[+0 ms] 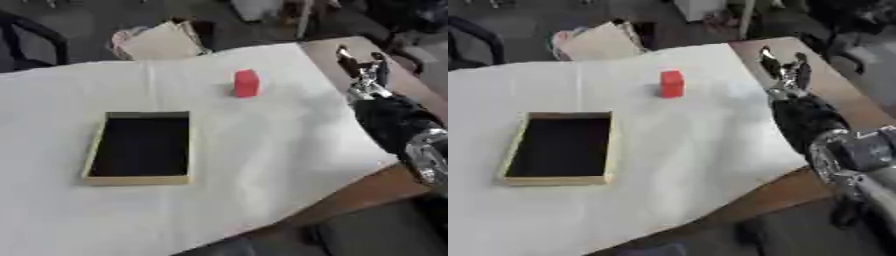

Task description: Pick up objects on the table and place them in the box.

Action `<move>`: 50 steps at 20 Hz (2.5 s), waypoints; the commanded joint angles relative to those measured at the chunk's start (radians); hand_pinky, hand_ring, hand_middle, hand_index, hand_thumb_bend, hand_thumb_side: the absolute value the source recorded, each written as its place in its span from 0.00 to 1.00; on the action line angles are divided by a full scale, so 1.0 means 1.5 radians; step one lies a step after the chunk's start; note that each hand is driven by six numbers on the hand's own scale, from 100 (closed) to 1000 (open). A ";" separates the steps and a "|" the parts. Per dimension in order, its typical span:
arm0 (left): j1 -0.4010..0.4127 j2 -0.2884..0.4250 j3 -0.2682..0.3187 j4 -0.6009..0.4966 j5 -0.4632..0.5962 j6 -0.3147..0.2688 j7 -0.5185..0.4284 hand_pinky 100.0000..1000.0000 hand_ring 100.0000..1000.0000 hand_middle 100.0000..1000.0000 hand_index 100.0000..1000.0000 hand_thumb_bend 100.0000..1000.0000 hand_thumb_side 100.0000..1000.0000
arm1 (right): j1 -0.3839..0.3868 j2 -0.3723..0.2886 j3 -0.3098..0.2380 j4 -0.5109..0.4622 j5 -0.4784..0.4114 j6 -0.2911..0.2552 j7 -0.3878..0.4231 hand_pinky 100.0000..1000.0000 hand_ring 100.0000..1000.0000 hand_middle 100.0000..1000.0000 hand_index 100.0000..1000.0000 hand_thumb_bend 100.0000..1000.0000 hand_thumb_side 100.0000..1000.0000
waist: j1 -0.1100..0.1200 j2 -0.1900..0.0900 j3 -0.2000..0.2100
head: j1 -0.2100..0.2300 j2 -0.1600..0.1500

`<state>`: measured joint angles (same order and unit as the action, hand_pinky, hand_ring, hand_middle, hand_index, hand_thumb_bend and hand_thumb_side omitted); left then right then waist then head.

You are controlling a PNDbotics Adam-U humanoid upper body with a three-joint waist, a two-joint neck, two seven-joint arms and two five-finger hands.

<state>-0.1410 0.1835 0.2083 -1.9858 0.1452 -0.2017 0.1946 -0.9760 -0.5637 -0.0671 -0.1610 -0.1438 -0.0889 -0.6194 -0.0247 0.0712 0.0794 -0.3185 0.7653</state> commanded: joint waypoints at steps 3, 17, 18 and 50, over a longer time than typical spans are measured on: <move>-0.004 0.014 0.005 -0.009 -0.001 -0.001 0.002 0.78 0.51 0.57 0.79 0.16 0.40 | -0.011 -0.023 0.001 -0.010 0.002 0.000 -0.002 0.37 0.71 0.59 0.92 0.36 0.38 | 0.000 -0.008 -0.001 | -0.001 0.003; -0.006 0.016 0.002 -0.009 -0.001 0.000 -0.001 0.78 0.51 0.57 0.79 0.16 0.40 | -0.033 0.005 0.075 -0.125 0.105 0.053 0.060 0.46 0.75 0.67 0.96 0.38 0.41 | -0.005 -0.008 0.008 | -0.008 0.003; -0.006 0.016 0.002 -0.009 -0.001 0.000 -0.002 0.78 0.51 0.57 0.79 0.16 0.40 | -0.035 0.012 0.092 -0.129 0.115 0.063 0.070 0.48 0.76 0.68 0.96 0.38 0.41 | -0.006 -0.007 0.010 | -0.008 0.003; -0.009 0.013 0.002 -0.009 -0.002 0.000 -0.002 0.78 0.51 0.57 0.79 0.16 0.40 | -0.061 0.099 0.235 -0.200 0.453 0.129 0.408 0.81 0.89 0.89 1.00 0.32 0.24 | -0.007 -0.004 0.017 | -0.009 0.003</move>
<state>-0.1422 0.1839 0.2081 -1.9858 0.1449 -0.1998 0.1922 -1.0469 -0.3992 0.2943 -0.4553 0.5137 0.1069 -0.0241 -0.0378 0.0756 0.1055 -0.3315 0.7653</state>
